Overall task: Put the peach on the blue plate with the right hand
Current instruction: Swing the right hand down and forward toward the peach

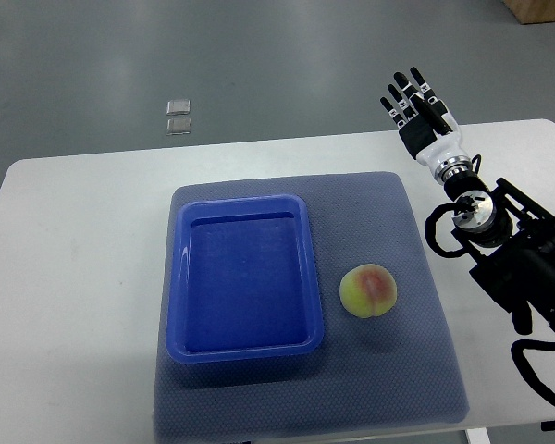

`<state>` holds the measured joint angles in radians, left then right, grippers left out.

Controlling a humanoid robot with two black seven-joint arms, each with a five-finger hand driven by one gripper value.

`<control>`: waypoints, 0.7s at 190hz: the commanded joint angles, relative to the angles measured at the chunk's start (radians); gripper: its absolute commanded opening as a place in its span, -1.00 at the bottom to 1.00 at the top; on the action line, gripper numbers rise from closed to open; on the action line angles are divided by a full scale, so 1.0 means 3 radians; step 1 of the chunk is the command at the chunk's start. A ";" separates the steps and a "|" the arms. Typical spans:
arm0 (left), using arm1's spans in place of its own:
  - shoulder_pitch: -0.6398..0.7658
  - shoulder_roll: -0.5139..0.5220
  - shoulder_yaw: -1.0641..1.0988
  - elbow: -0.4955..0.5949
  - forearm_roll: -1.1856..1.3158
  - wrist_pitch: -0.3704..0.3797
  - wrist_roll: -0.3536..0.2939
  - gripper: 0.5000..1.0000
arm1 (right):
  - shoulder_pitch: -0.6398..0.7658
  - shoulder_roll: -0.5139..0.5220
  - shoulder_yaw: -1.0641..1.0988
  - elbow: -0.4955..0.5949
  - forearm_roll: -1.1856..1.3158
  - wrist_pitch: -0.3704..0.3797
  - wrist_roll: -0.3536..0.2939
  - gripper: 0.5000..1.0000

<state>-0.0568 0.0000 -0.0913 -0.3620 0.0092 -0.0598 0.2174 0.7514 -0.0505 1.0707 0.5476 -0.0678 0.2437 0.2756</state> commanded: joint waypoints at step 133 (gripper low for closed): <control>0.0000 0.0000 0.0003 -0.0005 0.0000 -0.0005 0.0006 1.00 | 0.0338 -0.0599 -0.0828 0.0573 -0.1272 0.0041 -0.0065 0.72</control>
<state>-0.0567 0.0000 -0.0904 -0.3626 0.0095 -0.0597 0.2197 0.8098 -0.1622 0.9178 0.6675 -0.2938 0.2515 0.2616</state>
